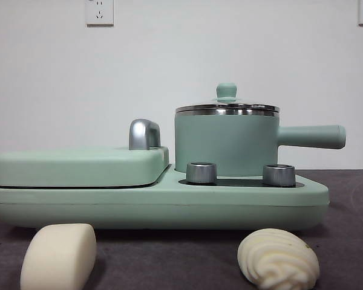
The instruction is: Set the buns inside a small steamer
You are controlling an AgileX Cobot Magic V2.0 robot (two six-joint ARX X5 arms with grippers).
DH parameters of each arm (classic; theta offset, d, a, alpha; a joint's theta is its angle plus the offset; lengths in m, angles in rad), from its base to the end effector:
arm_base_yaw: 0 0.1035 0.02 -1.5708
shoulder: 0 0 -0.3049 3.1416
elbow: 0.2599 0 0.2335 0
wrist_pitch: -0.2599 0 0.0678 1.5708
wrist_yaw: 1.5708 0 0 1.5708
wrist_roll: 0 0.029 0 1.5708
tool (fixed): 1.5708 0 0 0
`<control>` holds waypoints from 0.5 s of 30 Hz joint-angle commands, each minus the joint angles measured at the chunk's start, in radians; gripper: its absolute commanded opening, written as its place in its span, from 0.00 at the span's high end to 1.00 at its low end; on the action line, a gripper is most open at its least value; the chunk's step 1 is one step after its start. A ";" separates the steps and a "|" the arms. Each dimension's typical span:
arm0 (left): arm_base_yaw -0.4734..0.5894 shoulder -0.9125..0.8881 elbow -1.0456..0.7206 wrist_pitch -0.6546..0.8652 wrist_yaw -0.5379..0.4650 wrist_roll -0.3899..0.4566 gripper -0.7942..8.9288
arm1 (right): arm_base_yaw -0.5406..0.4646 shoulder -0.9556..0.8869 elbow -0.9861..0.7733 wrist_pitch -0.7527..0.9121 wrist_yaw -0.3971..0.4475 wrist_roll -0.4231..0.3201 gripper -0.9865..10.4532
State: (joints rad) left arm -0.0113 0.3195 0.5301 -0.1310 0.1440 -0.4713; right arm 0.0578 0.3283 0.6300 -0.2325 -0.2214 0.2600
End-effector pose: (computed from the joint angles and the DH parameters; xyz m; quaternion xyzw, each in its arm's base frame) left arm 0.0348 -0.0046 0.3128 -0.2300 -0.0205 -0.0846 0.9693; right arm 0.0245 0.0078 0.3328 0.1255 -0.0162 0.1424 0.9817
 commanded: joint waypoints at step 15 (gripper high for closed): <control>-0.020 0.391 0.317 -0.070 0.244 0.261 0.91 | 0.001 0.377 0.238 -0.036 -0.233 -0.213 0.90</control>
State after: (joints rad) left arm -0.0280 0.6960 0.8242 -0.1982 0.3748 -0.2596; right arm 0.0578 0.6945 0.8505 -0.2733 -0.4450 0.0837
